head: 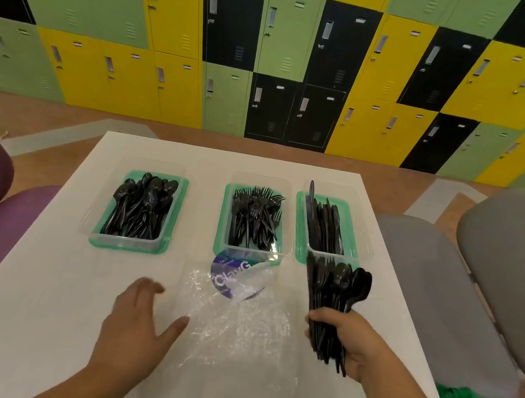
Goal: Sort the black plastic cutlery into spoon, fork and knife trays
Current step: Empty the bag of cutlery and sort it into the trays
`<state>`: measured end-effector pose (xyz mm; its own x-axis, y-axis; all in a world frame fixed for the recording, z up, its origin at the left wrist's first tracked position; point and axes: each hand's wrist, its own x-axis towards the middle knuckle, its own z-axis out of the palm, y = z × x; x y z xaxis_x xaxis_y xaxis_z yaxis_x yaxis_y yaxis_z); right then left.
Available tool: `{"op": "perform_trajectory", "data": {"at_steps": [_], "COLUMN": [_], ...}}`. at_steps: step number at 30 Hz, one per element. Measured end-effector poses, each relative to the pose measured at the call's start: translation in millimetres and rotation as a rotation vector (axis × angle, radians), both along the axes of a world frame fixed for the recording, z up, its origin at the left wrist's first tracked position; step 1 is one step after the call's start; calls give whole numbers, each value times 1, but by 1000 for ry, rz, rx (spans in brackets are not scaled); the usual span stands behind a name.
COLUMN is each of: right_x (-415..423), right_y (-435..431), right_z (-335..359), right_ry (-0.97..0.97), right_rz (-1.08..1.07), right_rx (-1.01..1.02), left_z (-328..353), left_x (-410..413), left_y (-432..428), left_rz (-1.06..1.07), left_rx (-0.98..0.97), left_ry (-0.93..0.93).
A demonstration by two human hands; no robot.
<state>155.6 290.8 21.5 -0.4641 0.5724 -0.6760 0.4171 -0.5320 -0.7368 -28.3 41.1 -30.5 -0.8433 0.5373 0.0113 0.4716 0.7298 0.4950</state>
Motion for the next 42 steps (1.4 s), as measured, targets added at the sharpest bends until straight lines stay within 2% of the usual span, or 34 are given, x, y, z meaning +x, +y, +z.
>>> {"op": "perform_trajectory", "data": {"at_steps": [2,4,6,9,11,14,16,18,19,22,23,25,33,37,42], "right_x": [-10,-19,-27,-37,-40,-41,-43,-45,-47,-52,-55,-62,-67,-72,-73], "right_y": [2,-1,-7,-21,-29,-37,-39,-41,-43,-51,-55,-64,-60,-61,-68], "right_z": [12,22,30,32,29,25,24,26,27,35,37,38,42,45,43], "right_ry": [67,124,143,103,84,77,77,98,119,222,251,283,175,60,66], "right_rz": [-25,-26,31,136,173,198,223,262,284,369,409,479,764,786,675], "right_rx": [50,70,73,76,68,53,51,52,51,25,17,-9,-313,-302,-174], "left_z": [-3,-9,-14,-21,-30,-23,-7,11,21,59,65,72,84,86,82], "left_x": [-2,0,5,13,7,8,13,17,18,20,19,18,28,30,25], "left_y": [13,24,31,33,32,36,44,56,62,79,82,84,87,89,87], "left_rz": [-236,-434,-552,-596,-590,-584,-528,-423,-345,-284,-296,-263,-165,-18,107], "left_rx": [-46,-169,-322,-455,-457,-558,-469,-185,0,368,436,537,616,632,767], "left_ry": [151,240,208,98,118,18,9,-69,-253,-1058,-1199,-1323,-1364,-1322,-1255]}}
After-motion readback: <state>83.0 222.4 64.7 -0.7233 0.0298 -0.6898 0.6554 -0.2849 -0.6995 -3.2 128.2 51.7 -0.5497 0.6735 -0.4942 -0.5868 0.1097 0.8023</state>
